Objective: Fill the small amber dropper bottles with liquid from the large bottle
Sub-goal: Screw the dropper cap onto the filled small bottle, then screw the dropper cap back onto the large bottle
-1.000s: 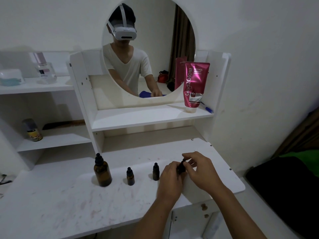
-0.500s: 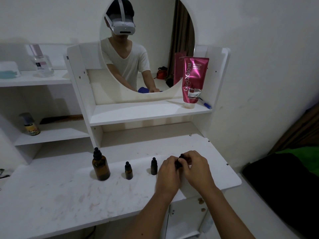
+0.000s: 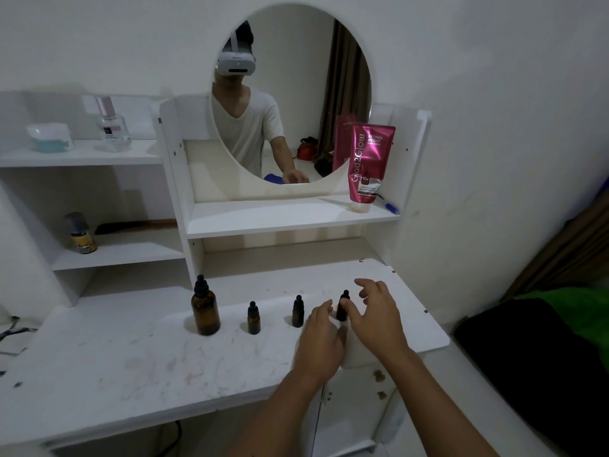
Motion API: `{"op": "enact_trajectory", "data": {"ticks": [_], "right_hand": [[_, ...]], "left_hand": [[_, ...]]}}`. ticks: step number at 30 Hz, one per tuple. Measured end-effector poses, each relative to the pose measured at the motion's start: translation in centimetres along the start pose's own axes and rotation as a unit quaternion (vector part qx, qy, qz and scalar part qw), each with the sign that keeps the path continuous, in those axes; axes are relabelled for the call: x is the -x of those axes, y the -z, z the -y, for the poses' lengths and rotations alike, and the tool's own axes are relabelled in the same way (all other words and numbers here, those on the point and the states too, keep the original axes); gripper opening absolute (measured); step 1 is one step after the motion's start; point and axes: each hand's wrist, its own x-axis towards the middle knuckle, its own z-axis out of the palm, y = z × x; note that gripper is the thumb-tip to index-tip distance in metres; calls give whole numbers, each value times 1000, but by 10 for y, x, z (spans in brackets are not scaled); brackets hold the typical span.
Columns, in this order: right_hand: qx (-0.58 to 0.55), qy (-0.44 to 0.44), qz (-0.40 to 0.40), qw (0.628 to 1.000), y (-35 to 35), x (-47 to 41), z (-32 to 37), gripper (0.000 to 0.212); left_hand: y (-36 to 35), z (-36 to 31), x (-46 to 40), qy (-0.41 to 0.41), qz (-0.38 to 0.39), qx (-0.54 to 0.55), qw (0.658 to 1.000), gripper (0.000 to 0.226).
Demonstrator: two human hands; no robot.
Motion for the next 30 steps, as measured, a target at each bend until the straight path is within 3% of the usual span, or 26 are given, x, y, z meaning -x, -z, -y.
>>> {"op": "enact_trajectory", "data": {"ticks": [4,9,16,20,25,30], "right_hand": [[-4,42,-34,999,-1,10,26,40],[-25,116,-22,993,-25,18,80,31],[-54,209,66,974,-69,19,155,32],[-73,190,116,972,-93,15,186,37],[-105,156,161,969,-109,13,205,41],[-105,146,147,973,-119,8,204,32]], "left_hand": [[28,7,35,-9,28,22,999,58],[92,29,71,5,49,88,995,35],[189,76,96,82,-105,138,981,10],[216,90,87,100,-218,89,967,28],[216,102,64,122,-186,84,971,71],[212,109,54,112,-136,3,984,52]]}}
